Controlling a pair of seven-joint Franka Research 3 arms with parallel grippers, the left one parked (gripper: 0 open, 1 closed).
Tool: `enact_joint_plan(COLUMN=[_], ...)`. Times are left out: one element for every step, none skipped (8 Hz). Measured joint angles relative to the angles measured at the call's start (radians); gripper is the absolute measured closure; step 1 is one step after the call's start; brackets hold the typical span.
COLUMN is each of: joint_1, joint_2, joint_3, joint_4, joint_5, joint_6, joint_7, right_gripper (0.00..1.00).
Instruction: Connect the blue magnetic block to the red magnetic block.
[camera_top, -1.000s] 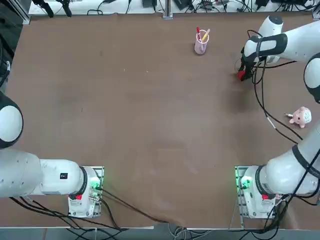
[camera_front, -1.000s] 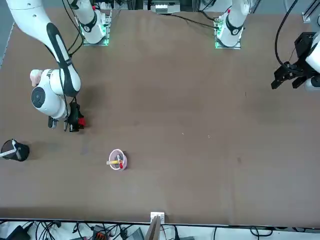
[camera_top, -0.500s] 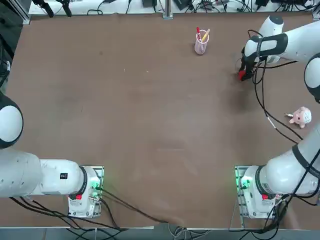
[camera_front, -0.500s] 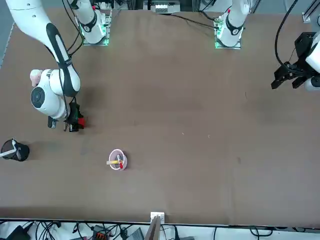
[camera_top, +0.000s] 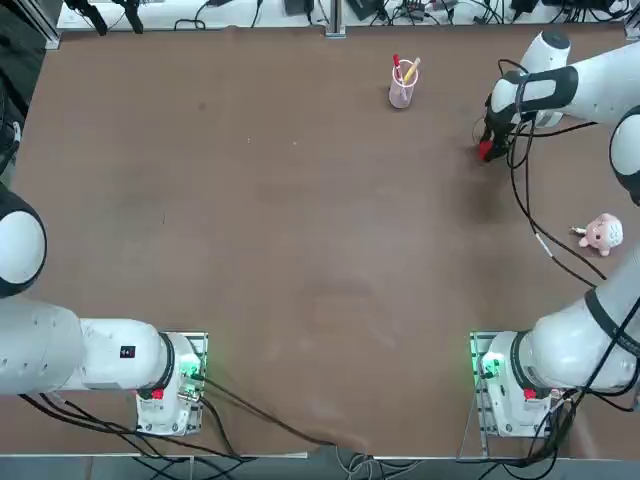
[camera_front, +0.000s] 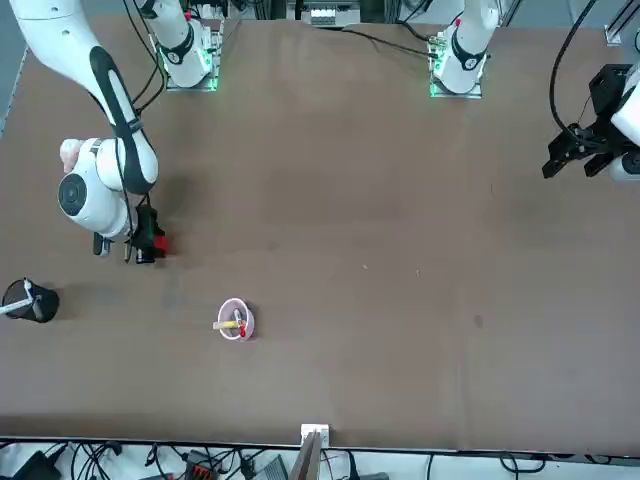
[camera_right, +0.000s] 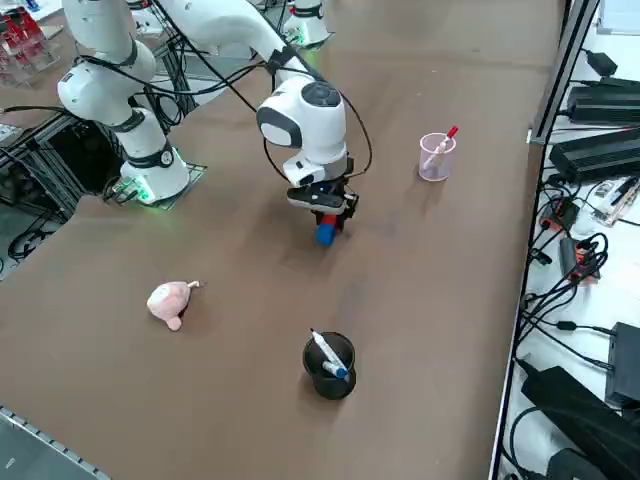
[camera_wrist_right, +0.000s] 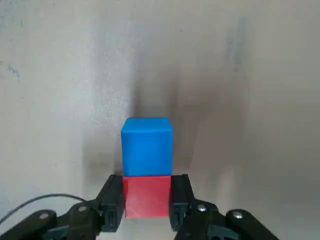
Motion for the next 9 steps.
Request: enact_joint_plan(joint_1=[-0.001,-0.001,-0.001,-0.001,-0.001,-0.002,-0.002,-0.002,-0.002], joint_2=[0.0,0.0,0.0,0.0,0.0,0.0,-0.002,-0.008,-0.024], joint_3=[0.0,0.0,0.0,0.0,0.0,0.0,0.0,0.0,0.0], joint_4=[0.0,0.0,0.0,0.0,0.001,0.004,0.01,0.021,0.041], joint_5=[0.0,0.0,0.0,0.0,0.0,0.0,0.0,0.0,0.0], joint_6=[0.0,0.0,0.0,0.001,0.002,0.004,0.006,0.0,-0.033], joint_7=[0.0,-0.001,-0.001,-0.001,-0.001,-0.001,-0.001,-0.001,-0.001], right_gripper=[0.52,0.52,0.52,0.39,0.22,0.04,0.0,0.0,0.0])
